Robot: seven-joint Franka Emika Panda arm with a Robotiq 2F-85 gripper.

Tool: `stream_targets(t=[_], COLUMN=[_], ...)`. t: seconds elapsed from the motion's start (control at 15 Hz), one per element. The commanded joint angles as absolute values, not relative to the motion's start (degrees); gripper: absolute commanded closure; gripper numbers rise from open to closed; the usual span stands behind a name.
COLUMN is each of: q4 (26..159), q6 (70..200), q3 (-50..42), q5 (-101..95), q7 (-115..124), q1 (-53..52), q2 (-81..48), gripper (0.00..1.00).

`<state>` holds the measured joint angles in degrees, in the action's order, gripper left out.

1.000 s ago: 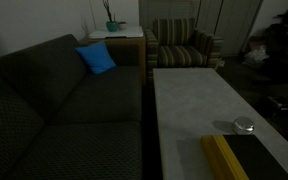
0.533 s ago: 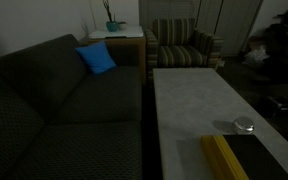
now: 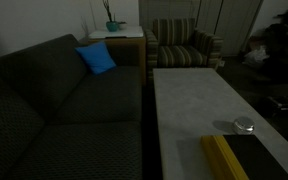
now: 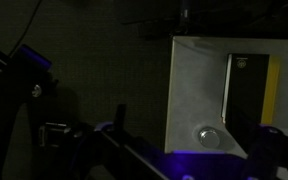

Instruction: Open the cover of the black book

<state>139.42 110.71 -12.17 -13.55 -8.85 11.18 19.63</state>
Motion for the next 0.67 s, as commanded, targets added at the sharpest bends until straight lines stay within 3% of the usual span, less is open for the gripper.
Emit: stream_targets(t=[0.0, 0.4, 0.47, 0.6], q4=[137.02, 129.75, 134.71, 131.97], q6=[112.86, 114.22, 114.66, 114.77], q3=[-14.11, -16.68, -15.16, -15.03], q5=[-11.08, 1.14, -2.53, -0.38], q7=[-15.28, -35.77, -29.34, -33.27], q1=[10.35, 10.72, 11.24, 11.86], q2=[13.06, -5.26, 2.66, -3.15], gripper=[0.00, 0.00, 0.00, 0.00])
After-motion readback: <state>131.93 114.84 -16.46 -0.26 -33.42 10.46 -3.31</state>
